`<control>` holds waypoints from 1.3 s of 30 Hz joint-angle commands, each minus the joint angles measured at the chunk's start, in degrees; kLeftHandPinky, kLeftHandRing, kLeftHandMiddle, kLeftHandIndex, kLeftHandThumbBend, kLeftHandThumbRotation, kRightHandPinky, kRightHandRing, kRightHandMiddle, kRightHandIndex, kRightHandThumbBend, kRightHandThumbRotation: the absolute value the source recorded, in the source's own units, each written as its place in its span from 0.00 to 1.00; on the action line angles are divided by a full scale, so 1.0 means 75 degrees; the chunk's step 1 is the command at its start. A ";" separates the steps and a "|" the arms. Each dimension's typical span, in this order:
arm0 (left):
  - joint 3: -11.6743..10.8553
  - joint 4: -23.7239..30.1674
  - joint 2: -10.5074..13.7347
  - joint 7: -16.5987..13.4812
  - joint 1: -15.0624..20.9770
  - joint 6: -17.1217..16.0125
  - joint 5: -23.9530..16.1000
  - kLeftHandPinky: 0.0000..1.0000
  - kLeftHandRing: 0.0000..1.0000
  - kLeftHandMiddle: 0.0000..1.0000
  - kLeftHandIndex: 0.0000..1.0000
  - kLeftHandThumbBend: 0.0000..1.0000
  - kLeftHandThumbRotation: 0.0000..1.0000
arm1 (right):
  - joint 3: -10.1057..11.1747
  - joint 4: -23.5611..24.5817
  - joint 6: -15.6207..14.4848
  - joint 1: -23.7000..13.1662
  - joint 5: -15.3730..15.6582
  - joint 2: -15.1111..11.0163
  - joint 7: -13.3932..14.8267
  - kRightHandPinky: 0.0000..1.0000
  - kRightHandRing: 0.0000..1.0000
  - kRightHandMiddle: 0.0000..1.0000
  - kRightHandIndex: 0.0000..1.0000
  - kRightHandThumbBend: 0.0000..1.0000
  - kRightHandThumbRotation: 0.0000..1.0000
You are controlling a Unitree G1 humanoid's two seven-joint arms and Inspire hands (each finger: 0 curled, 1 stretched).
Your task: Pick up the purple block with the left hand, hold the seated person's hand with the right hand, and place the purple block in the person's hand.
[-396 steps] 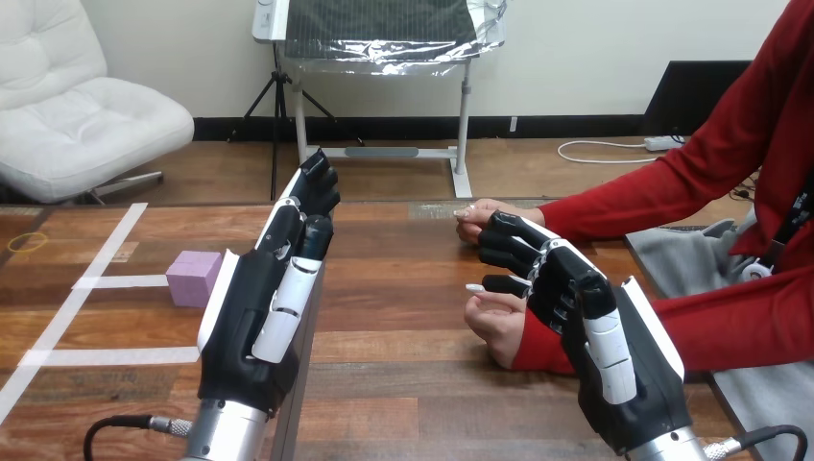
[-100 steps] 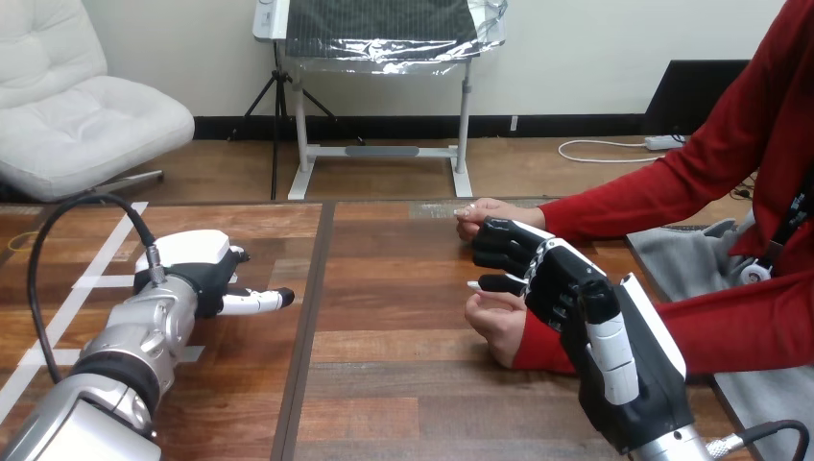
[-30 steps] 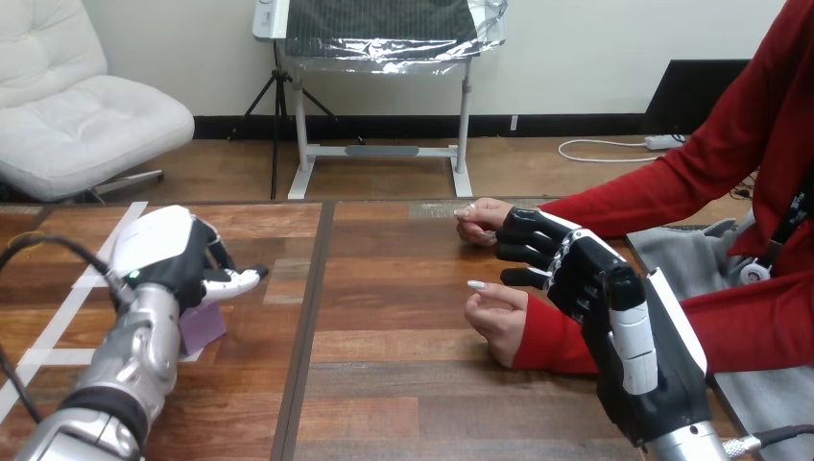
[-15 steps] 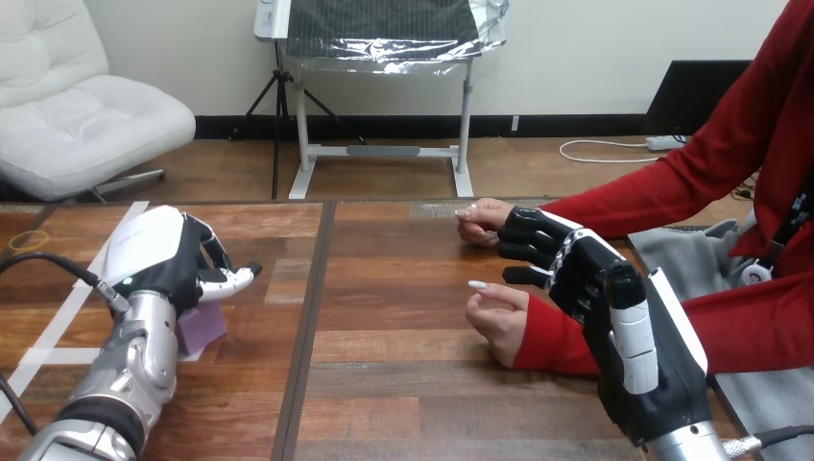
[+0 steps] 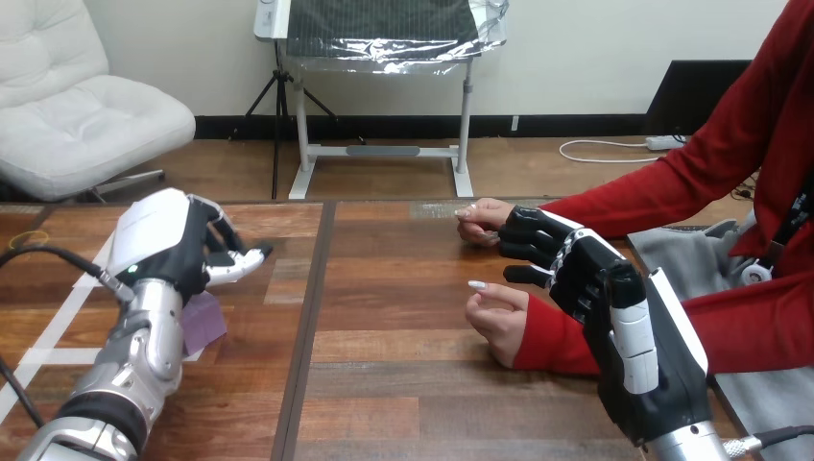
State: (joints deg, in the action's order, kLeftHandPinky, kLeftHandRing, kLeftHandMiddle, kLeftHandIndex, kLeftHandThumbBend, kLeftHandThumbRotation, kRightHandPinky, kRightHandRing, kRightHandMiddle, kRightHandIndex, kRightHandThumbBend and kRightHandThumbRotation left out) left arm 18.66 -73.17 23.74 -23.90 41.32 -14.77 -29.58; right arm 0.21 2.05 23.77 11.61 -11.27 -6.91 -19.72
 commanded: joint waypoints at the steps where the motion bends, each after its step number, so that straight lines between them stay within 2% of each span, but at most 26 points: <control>1: -0.0211 0.0425 0.0139 -0.0085 0.0364 -0.0251 0.0149 0.46 0.54 0.55 0.55 0.58 0.48 | 0.0052 0.0388 0.0018 -0.0396 -0.0065 -0.0020 0.0036 0.75 0.80 0.79 0.78 0.84 1.00; 10: -0.0473 0.0598 0.0164 0.0130 0.0346 -0.0502 0.0368 0.49 0.58 0.62 0.63 0.58 0.49 | 0.0065 0.0354 0.0048 -0.0421 -0.0036 -0.0034 0.0038 0.75 0.80 0.79 0.78 0.83 1.00; 26: -0.0757 0.1008 0.0228 0.0676 0.0282 -0.0596 0.0606 0.62 0.72 0.76 0.76 0.62 0.54 | 0.0059 0.0361 -0.0050 -0.0442 -0.0050 -0.0025 0.0057 0.73 0.78 0.78 0.77 0.83 1.00; 39: -0.0712 0.1167 0.0298 0.0884 0.0254 -0.0462 0.0485 0.76 0.83 0.87 0.86 0.66 0.54 | 0.0053 0.0291 0.0001 -0.0482 -0.0070 -0.0010 0.0028 0.73 0.78 0.77 0.77 0.83 1.00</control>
State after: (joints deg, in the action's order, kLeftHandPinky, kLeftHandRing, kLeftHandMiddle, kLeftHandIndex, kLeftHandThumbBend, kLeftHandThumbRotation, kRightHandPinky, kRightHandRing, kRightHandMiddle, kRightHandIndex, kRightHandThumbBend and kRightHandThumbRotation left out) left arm 13.41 -67.38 24.41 -17.52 41.31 -18.15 -25.55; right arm 0.25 2.05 23.54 11.61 -11.34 -6.91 -19.71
